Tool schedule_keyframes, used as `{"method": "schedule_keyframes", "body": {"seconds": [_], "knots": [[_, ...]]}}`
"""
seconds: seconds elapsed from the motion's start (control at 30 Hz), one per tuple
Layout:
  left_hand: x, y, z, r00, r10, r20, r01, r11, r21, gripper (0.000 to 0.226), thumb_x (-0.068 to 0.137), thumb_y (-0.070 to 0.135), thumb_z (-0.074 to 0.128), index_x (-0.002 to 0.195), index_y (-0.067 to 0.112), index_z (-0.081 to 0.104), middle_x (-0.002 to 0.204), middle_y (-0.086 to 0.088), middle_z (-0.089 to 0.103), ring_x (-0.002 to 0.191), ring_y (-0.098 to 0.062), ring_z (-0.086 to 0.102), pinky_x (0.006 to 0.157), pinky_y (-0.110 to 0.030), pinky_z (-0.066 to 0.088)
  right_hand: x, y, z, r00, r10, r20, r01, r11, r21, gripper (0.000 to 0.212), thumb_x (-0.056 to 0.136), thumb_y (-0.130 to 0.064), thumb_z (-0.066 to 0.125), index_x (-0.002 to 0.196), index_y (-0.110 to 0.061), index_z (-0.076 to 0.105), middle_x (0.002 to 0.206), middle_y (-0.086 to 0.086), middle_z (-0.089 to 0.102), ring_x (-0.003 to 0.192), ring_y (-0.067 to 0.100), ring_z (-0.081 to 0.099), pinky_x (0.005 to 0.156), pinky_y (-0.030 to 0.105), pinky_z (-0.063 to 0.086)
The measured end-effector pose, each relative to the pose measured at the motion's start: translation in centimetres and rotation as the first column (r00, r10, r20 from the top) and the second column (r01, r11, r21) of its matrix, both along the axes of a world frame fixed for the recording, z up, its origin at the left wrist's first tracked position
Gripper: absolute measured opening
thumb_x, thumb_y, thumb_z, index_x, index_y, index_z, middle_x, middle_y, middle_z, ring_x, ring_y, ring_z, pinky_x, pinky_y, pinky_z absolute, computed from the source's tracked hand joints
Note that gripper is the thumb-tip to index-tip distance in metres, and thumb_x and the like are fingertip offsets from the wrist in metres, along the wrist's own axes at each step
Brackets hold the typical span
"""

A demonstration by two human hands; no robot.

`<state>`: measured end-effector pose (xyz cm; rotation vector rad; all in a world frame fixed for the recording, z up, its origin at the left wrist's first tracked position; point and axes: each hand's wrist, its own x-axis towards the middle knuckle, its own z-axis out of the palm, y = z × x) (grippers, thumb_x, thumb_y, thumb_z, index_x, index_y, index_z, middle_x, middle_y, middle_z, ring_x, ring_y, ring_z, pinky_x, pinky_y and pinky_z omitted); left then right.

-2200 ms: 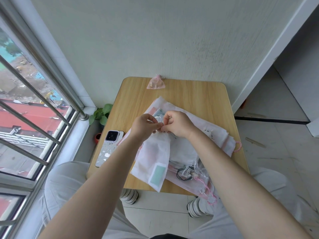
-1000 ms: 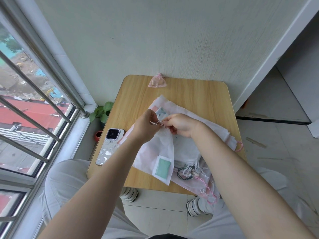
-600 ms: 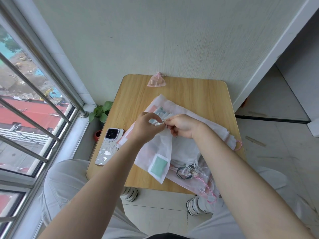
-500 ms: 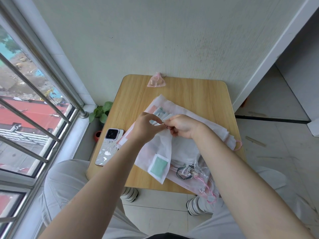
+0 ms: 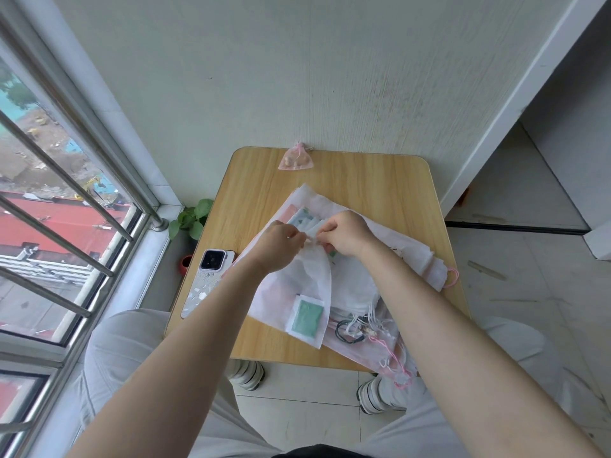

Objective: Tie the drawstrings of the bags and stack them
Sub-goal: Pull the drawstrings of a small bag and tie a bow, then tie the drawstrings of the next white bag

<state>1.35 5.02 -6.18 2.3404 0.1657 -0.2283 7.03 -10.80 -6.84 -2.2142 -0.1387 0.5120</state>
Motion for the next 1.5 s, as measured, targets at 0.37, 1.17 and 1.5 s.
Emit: {"method": "schedule_keyframes", "body": {"seconds": [0.37, 1.17, 1.5], "knots": [[-0.5, 1.7, -1.5, 0.998, -0.038, -0.046, 0.045, 0.985, 0.168, 0.032, 0.102, 0.026, 0.044, 0.095, 0.005, 0.067, 0.108, -0.006, 0.049, 0.11, -0.022, 0.048, 0.089, -0.031, 0.041, 0.2, -0.7, -2.0, 0.981, -0.194, -0.002, 0.194, 0.979, 0.06, 0.013, 0.096, -0.011, 0.057, 0.085, -0.008, 0.061, 0.081, 0.008, 0.068, 0.061, 0.018, 0.065, 0.056, 0.025, 0.051], [13.7, 3.7, 0.9, 0.689, 0.521, -0.503, -0.652, 0.142, -0.745, 0.021, 0.089, -0.006, 0.059, 0.11, -0.003, 0.056, 0.089, -0.013, 0.066, 0.07, -0.023, 0.066, 0.051, -0.027, 0.055, 10.7, -1.6, 0.1, 0.923, -0.185, -0.336, 0.294, 0.905, 0.308, 0.024, 0.091, -0.031, 0.066, 0.104, -0.011, 0.064, 0.103, 0.013, 0.073, 0.073, 0.019, 0.065, 0.056, 0.028, 0.045], [21.3, 4.4, -2.4, 0.709, 0.497, -0.501, -0.686, 0.317, -0.655, 0.043, 0.093, 0.024, 0.066, 0.127, 0.005, 0.047, 0.102, -0.013, 0.054, 0.08, -0.022, 0.059, 0.065, -0.031, 0.056, 18.6, 1.2, -2.4, 0.887, -0.382, -0.26, 0.448, 0.848, 0.283, 0.053, 0.094, -0.023, 0.06, 0.143, -0.019, 0.04, 0.119, 0.007, 0.061, 0.073, 0.022, 0.071, 0.072, 0.034, 0.061]]}}
